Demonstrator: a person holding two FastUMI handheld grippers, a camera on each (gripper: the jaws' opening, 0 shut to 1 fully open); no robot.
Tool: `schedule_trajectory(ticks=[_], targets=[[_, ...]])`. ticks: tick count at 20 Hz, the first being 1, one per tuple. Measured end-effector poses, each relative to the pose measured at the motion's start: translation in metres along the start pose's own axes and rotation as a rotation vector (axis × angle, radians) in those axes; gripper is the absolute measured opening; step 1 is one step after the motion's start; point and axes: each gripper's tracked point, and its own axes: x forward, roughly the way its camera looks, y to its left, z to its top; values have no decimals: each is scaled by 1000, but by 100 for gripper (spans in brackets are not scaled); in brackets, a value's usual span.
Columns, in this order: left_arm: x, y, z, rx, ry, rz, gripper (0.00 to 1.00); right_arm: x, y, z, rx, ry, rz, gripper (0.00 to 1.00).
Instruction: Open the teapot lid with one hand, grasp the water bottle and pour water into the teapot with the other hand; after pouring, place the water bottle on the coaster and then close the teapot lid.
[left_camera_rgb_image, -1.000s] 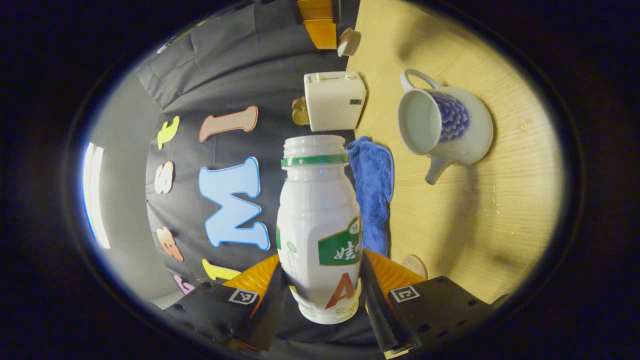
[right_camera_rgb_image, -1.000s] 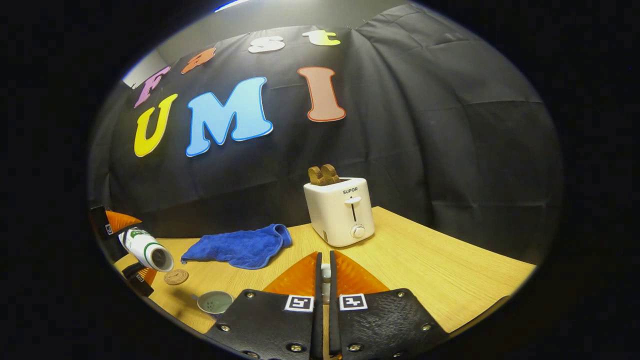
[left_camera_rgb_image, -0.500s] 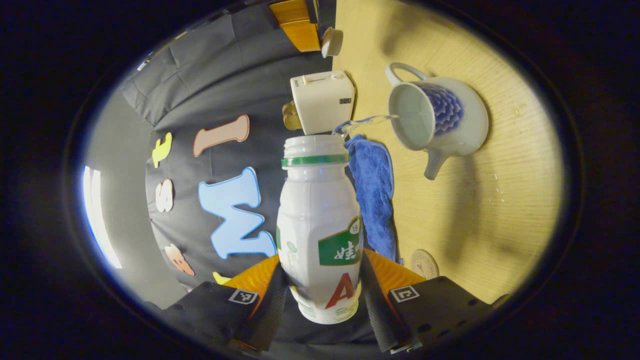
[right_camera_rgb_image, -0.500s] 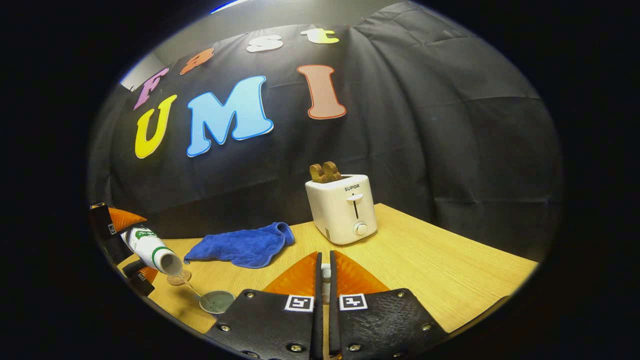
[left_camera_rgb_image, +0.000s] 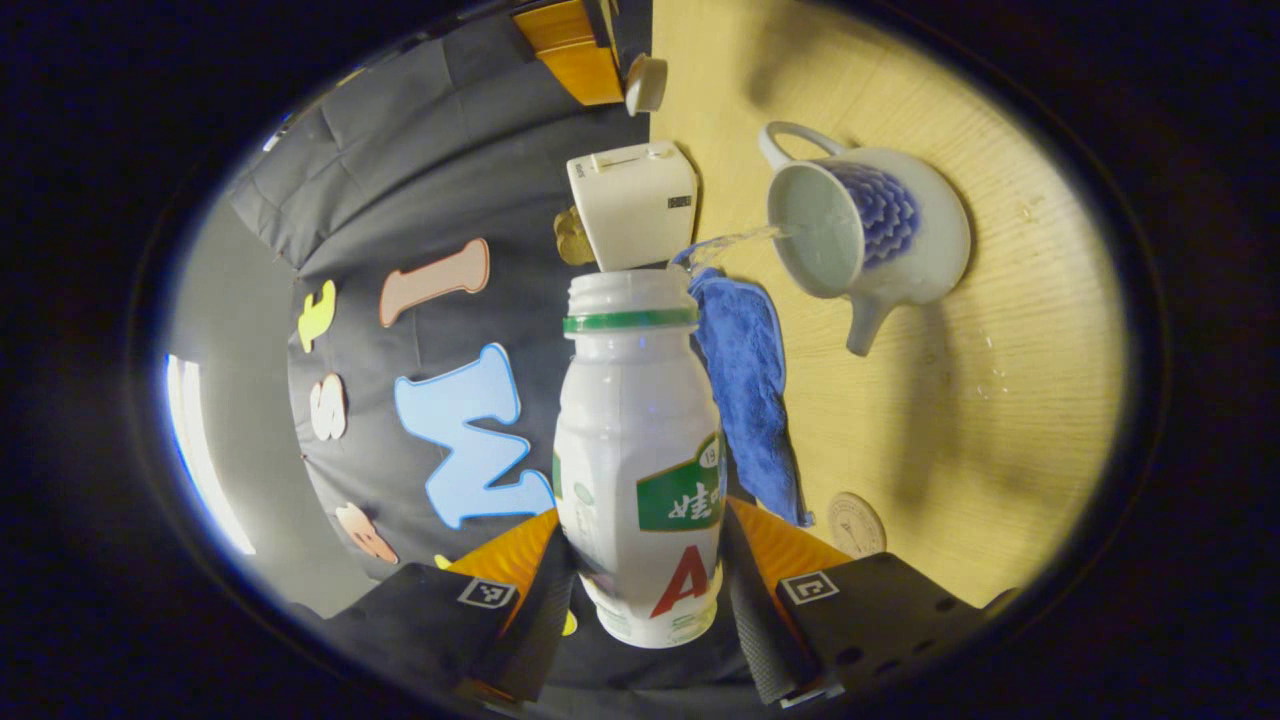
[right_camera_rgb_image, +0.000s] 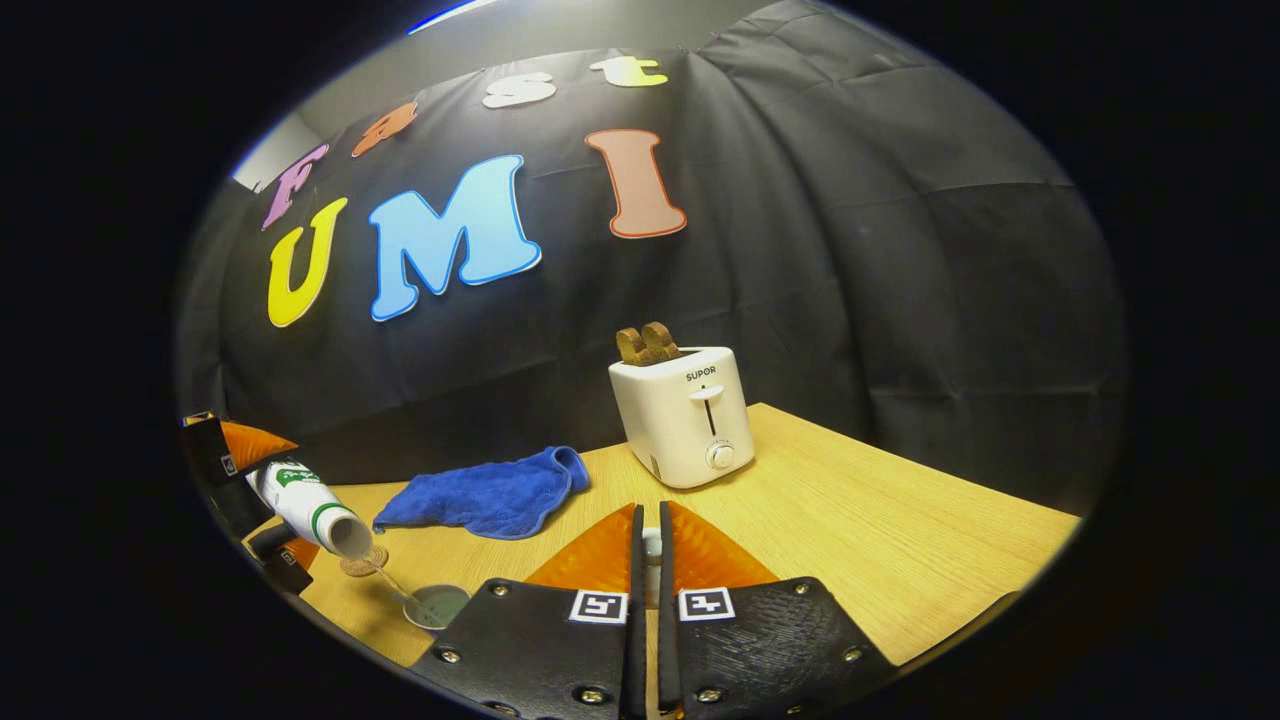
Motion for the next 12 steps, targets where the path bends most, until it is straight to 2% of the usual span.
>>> schedule_trajectory(ticks=[12], targets=[[5, 1, -2, 90, -15, -12, 81, 1, -7, -1, 21, 13, -10, 4]])
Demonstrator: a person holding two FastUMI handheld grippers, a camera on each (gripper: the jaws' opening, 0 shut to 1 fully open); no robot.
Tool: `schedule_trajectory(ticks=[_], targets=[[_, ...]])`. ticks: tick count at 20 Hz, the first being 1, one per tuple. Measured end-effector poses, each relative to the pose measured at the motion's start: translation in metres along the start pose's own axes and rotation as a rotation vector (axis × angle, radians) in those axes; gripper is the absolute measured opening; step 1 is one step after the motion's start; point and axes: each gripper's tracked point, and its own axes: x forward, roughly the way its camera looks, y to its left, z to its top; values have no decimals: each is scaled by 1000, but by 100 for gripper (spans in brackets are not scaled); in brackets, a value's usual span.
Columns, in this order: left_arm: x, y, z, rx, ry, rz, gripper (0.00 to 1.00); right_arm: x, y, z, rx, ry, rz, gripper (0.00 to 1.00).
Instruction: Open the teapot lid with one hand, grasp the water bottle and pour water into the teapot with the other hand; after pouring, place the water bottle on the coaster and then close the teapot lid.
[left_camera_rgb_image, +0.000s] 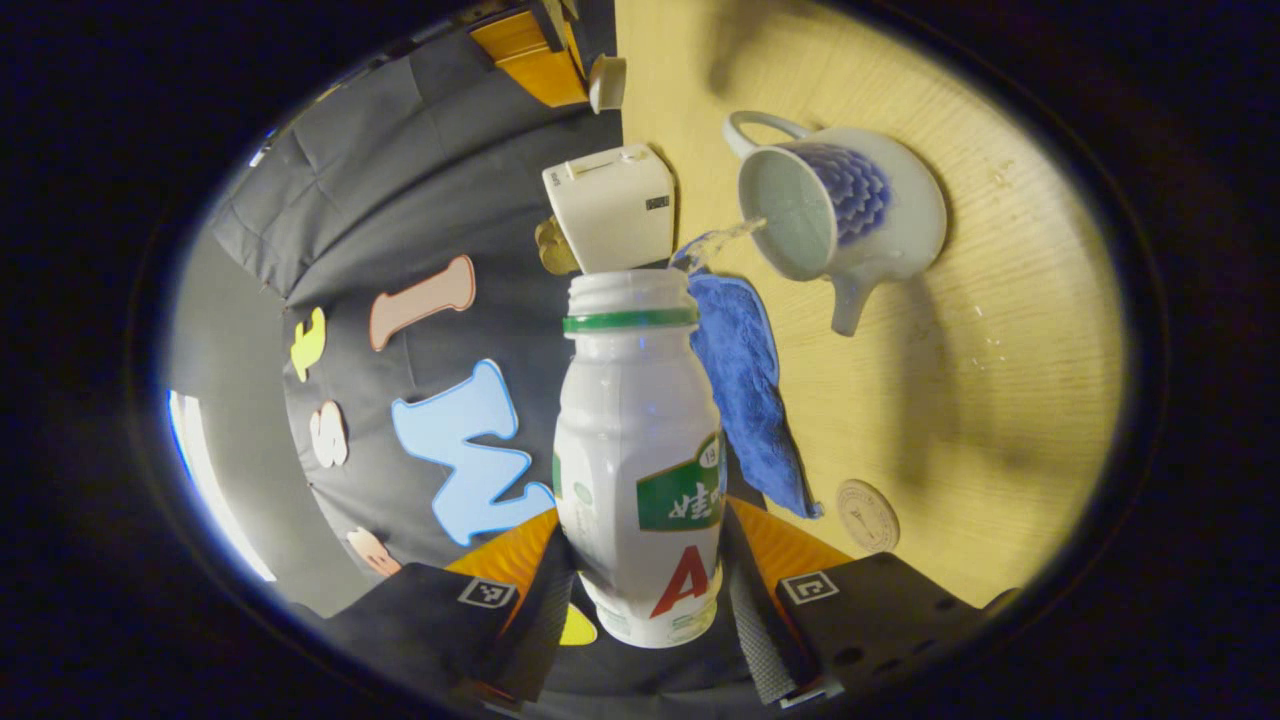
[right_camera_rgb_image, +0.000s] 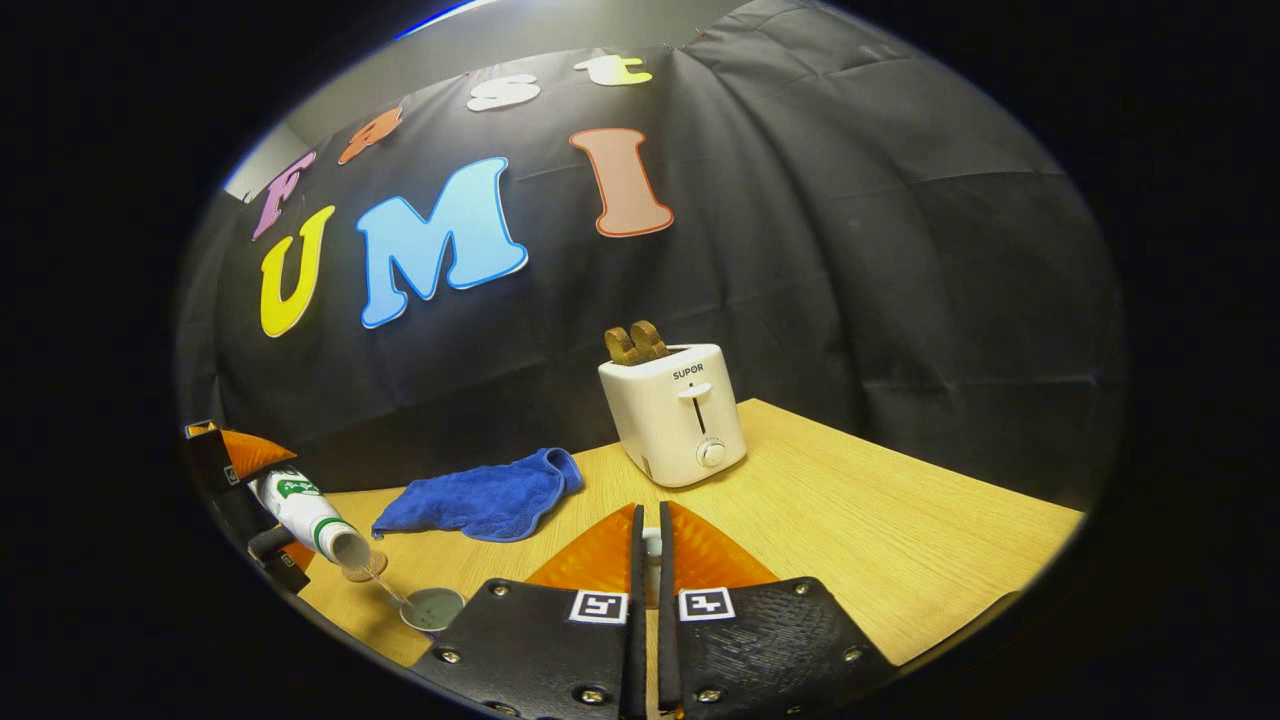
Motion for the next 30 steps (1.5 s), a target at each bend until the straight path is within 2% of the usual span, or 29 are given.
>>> schedule_trajectory(ticks=[1, 2, 5, 6, 7, 8, 23, 24, 25, 26, 30], targets=[[-1, 0, 0, 6, 0, -3, 87, 0, 1, 0, 0, 2, 2, 5], [-1, -1, -2, 14, 0, -7, 81, -1, 1, -1, -3, 2, 4, 4], [0, -1, -4, 50, 1, -8, 81, -1, 2, -1, -11, 3, 6, 4], [0, 1, -5, 59, -2, -8, 87, 0, 3, -2, -11, 5, 7, 4], [0, 1, -5, 67, -2, -8, 81, 0, 4, -2, -12, 7, 7, 4], [1, 3, -6, 74, -3, -6, 87, -1, 3, -2, -13, 9, 8, 4], [6, 20, 11, 193, -36, 18, 87, 0, 4, -3, -23, 13, 5, 4], [7, 20, 13, 201, -39, 21, 75, -1, 2, -4, -22, 13, 5, 4], [6, 21, 14, 211, -43, 24, 87, -1, 3, -2, -22, 13, 5, 4], [6, 22, 16, 219, -46, 26, 81, -1, 3, -2, -21, 12, 5, 4], [7, 22, 21, 252, -56, 28, 81, -1, 3, -2, -17, 10, 6, 4]])
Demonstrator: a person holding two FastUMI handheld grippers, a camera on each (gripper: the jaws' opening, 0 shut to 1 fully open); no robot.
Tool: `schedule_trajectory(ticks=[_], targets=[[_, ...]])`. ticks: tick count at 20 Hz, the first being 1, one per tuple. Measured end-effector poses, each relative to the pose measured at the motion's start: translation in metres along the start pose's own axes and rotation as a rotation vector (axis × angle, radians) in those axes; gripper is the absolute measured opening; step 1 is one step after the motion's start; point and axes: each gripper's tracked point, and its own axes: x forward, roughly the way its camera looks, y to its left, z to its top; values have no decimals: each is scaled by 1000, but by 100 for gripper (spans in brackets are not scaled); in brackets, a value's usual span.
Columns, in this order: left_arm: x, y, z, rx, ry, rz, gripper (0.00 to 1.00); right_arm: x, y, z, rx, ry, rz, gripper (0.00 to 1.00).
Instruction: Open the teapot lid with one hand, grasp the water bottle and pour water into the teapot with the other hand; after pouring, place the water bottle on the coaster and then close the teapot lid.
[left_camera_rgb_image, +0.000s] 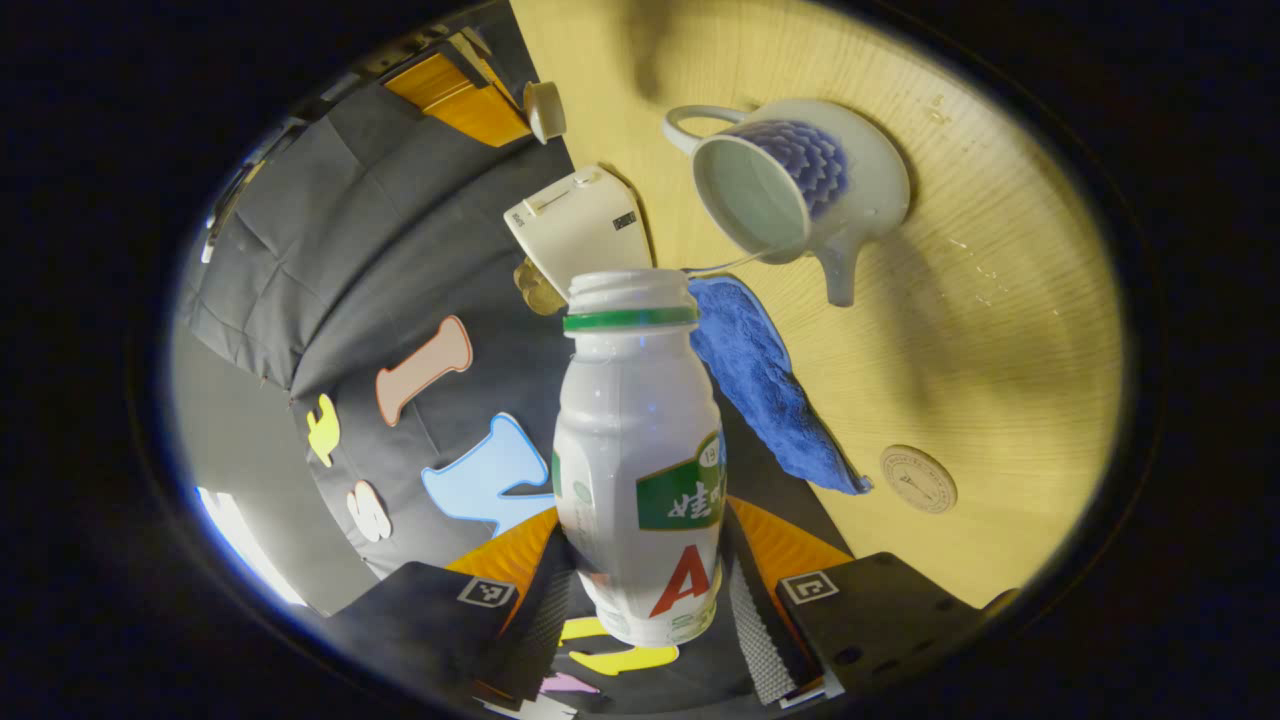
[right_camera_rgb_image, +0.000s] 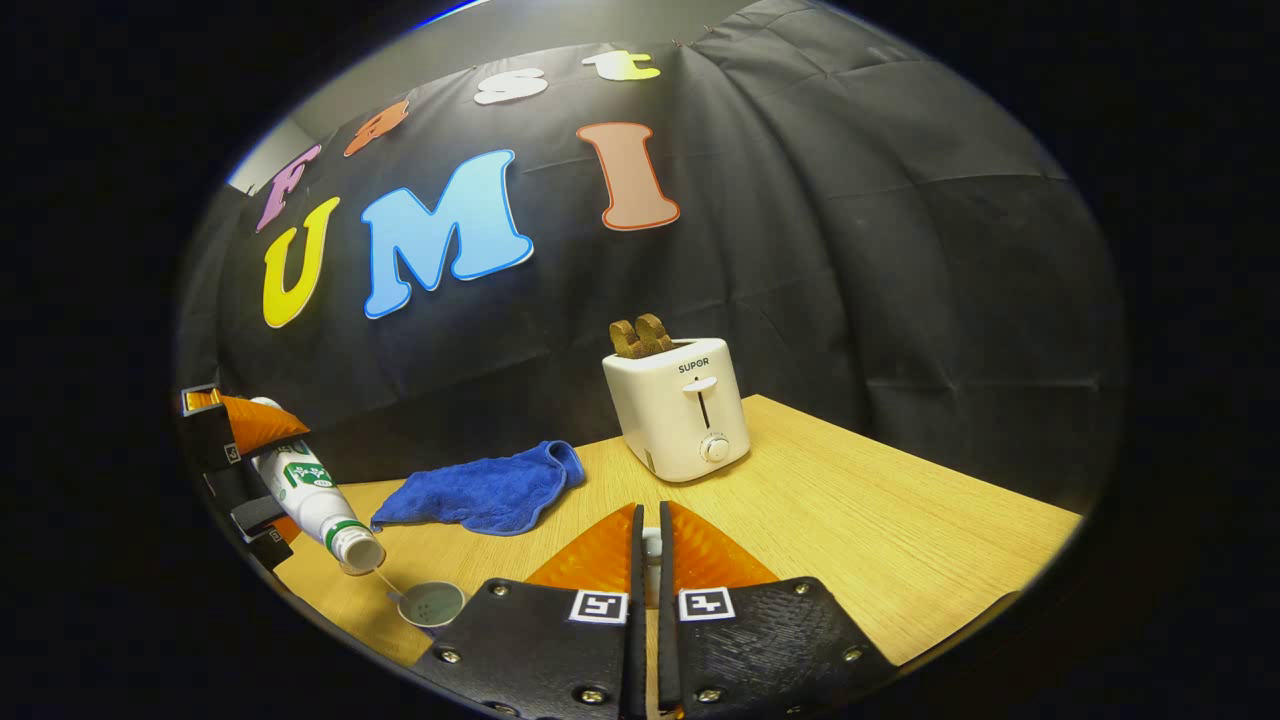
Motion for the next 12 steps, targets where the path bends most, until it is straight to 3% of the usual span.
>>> schedule_trajectory(ticks=[9, 12], targets=[[1, 8, 14, 38, -22, 24, 81, -1, -1, 0, 3, -2, 2, 4], [-1, -2, 14, -73, -36, -5, 81, -1, 0, 1, 11, 0, 9, 5]])
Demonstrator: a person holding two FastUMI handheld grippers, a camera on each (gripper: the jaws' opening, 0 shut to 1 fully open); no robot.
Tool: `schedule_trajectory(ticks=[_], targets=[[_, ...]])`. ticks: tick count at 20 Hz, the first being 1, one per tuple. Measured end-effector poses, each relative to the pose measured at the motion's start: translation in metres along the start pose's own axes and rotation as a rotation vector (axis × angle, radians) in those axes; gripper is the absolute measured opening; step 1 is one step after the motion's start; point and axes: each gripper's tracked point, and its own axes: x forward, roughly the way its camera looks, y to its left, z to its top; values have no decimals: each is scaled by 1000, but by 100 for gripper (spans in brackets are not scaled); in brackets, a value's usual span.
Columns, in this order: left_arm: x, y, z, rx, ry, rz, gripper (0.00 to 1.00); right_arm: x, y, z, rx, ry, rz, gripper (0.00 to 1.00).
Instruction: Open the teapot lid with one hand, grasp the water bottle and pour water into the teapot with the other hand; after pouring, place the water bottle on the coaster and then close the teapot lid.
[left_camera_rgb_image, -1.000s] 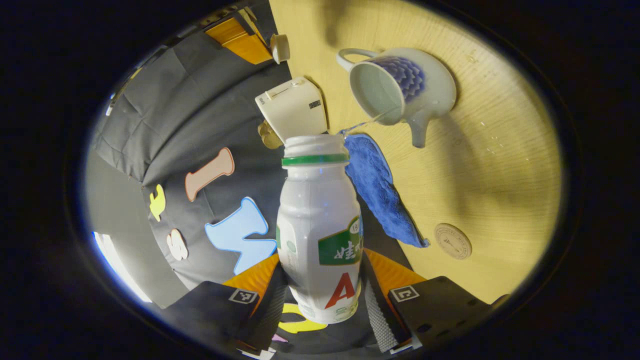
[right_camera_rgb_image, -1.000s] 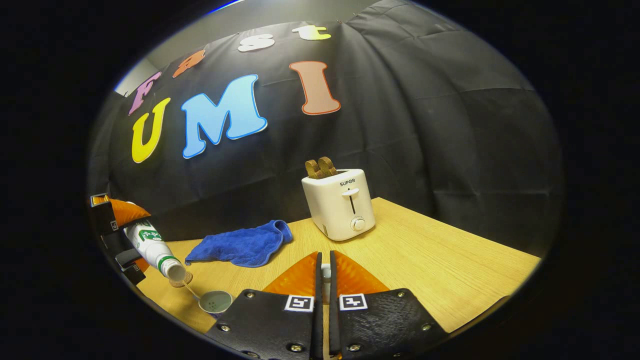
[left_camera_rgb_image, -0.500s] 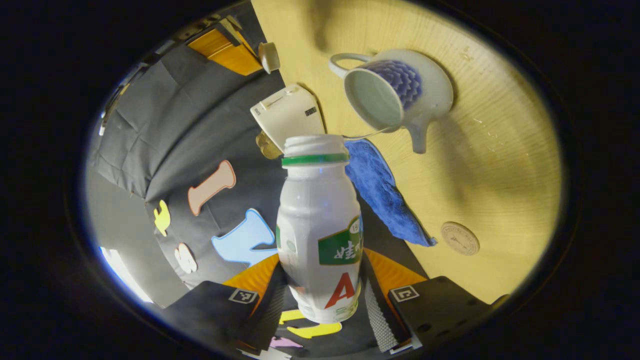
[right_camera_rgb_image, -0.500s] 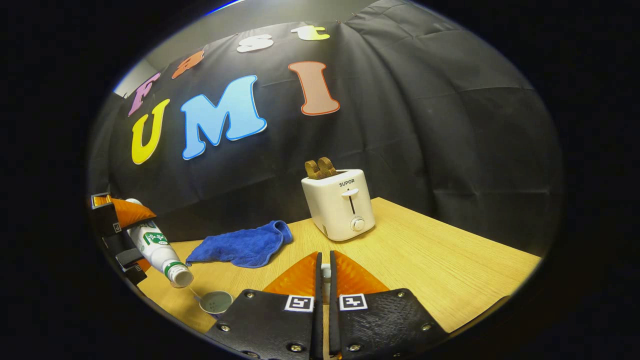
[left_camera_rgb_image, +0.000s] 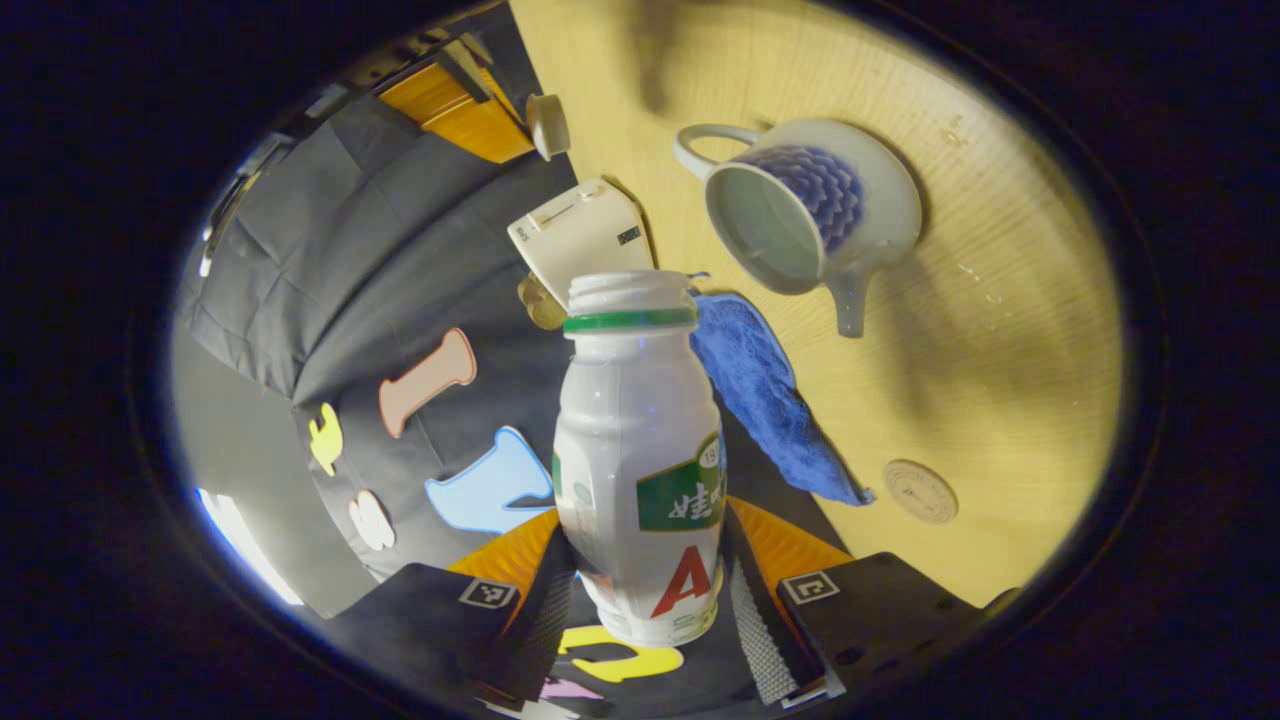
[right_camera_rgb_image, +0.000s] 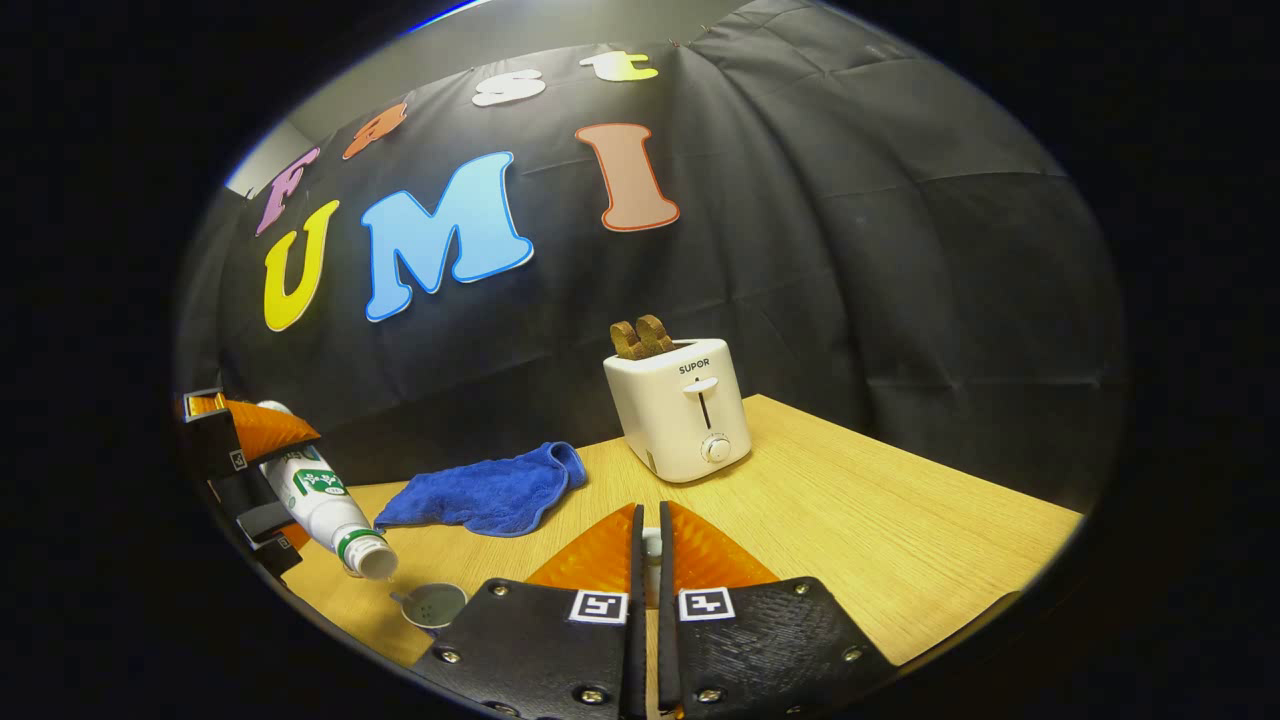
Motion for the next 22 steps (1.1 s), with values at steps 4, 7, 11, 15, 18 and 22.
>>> schedule_trajectory(ticks=[4, 7, 11, 15, 18, 22], targets=[[-2, -12, -3, -98, -10, 10, 87, 1, 1, -1, -5, 0, 2, 4], [-3, -26, -8, -236, -15, -16, 81, 0, 2, 0, -7, -1, 9, 4], [-4, -43, -20, -374, 4, -32, 87, 1, 5, -3, -8, 3, 20, 4], [-9, -54, -32, -548, 23, -55, 87, 1, 14, -6, -29, 8, 48, 4], [-13, -54, -37, -702, 34, -38, 87, 0, 23, -9, -38, 13, 81, 4], [-16, -57, -45, -913, 45, -41, 86, -1, 40, -9, -52, 11, 137, 4]])
